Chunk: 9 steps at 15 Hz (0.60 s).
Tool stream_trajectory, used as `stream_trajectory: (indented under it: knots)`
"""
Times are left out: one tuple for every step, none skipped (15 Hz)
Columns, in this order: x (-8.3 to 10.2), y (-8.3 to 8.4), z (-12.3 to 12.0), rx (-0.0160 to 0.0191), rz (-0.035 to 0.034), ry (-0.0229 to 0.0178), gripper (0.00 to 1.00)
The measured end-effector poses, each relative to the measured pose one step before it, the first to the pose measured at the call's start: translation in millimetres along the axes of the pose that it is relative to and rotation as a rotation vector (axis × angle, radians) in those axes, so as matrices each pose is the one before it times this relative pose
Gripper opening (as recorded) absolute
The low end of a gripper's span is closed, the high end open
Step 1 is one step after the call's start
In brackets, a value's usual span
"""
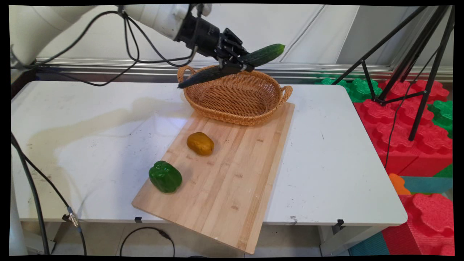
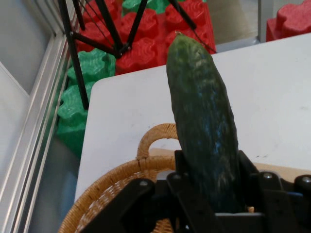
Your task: Place the picked object in the vegetable basket
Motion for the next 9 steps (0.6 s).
stream_trajectory:
  knots:
    - [-2.0, -3.68, 5.66, 0.00011, 0.00968, -0.00245, 0.0]
    - [-2.16, -4.54, 6.81, 0.0012, 0.01154, -0.00225, 0.0]
    - [-1.37, -2.85, 4.37, 0.00038, 0.00673, -0.00151, 0.0]
    - [-2.16, -4.24, 6.64, -0.00014, 0.00885, -0.00299, 0.0]
    - [-1.48, -2.61, 4.14, -0.00046, 0.00485, -0.00232, 0.0]
    - [-2.54, -3.81, 6.15, -0.00226, 0.0055, -0.00497, 0.0]
    - [-1.47, -2.49, 4.31, -0.00213, 0.00371, -0.00308, 0.0]
    - [-2.72, -3.32, 5.57, -0.00328, 0.00218, -0.00532, 0.0]
    - [-3.47, -3.44, 5.84, -0.00369, 0.00059, -0.00627, 0.0]
